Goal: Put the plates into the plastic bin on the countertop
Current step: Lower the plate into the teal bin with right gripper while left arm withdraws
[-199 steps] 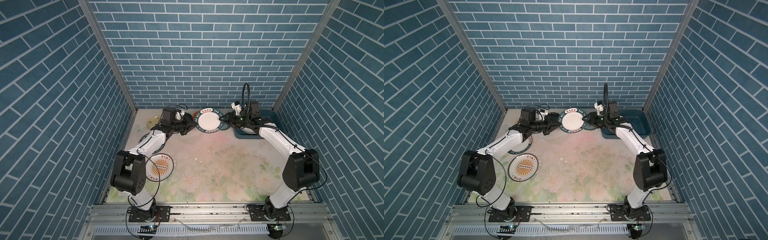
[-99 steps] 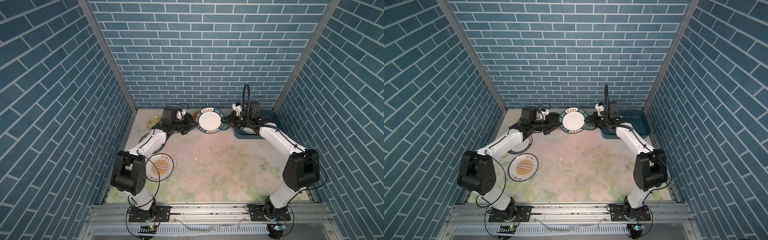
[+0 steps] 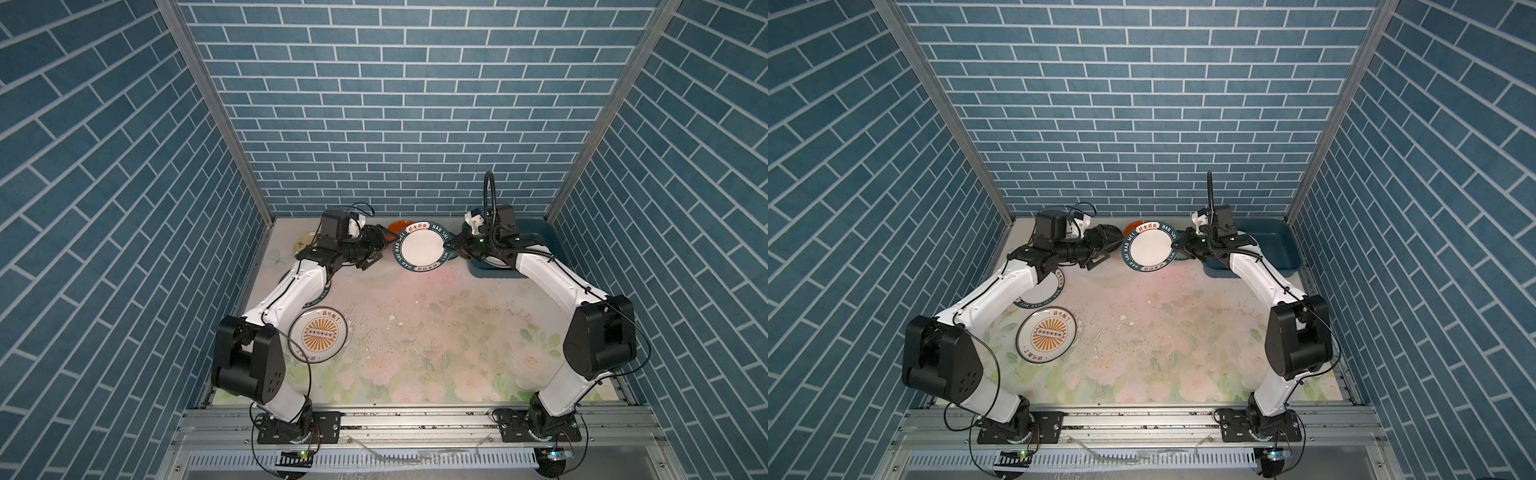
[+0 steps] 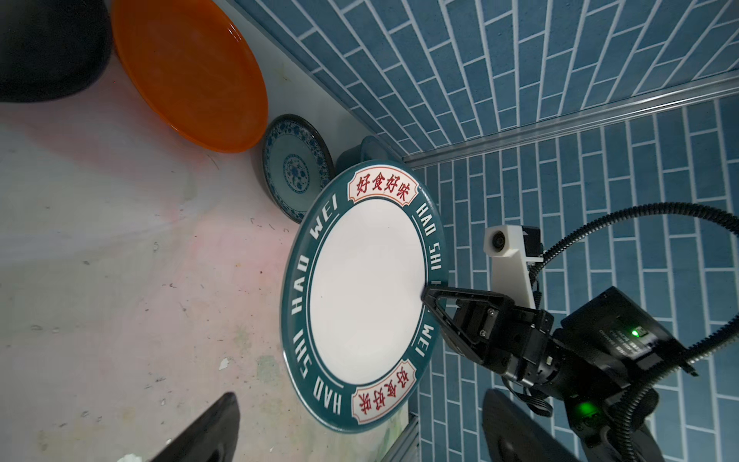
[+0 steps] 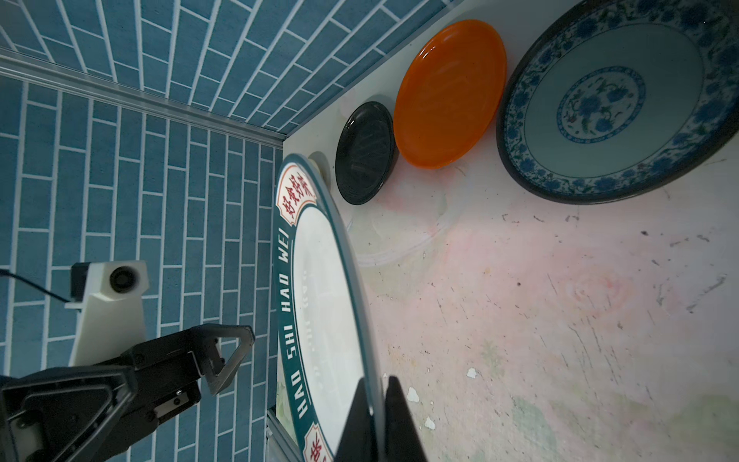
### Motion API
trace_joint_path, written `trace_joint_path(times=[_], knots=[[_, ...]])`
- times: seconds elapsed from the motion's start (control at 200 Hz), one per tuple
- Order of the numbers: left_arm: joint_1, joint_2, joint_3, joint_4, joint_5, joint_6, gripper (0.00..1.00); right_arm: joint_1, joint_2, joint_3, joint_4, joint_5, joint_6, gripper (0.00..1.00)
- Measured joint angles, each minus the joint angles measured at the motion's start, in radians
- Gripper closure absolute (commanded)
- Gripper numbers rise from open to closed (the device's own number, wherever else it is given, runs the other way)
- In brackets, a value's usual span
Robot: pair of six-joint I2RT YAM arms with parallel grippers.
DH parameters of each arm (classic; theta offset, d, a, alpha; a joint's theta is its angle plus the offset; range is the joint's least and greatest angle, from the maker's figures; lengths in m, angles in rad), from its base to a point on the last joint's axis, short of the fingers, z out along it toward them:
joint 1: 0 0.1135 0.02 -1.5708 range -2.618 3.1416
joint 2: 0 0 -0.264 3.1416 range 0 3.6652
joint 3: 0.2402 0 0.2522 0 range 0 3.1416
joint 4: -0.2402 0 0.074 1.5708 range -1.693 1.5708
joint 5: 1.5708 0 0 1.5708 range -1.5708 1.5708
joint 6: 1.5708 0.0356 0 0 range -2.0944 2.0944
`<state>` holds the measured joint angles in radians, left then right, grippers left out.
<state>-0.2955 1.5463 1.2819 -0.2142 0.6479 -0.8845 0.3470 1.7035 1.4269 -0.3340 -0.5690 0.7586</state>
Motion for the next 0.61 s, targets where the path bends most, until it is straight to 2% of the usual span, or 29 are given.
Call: trace_joint_path(times=[0.28,0.605], knots=[[-0.008,-0.108,0.032,-0.134,-0.111,0.140,0.00,-0.058,0.000,0.000,-0.026,0.047,0.004,1.00],[-0.072,-0.115,0.034,-0.136,-0.155,0.204,0.00,-0.251,0.000,-0.071,0.008,0.116,0.032,1.00]])
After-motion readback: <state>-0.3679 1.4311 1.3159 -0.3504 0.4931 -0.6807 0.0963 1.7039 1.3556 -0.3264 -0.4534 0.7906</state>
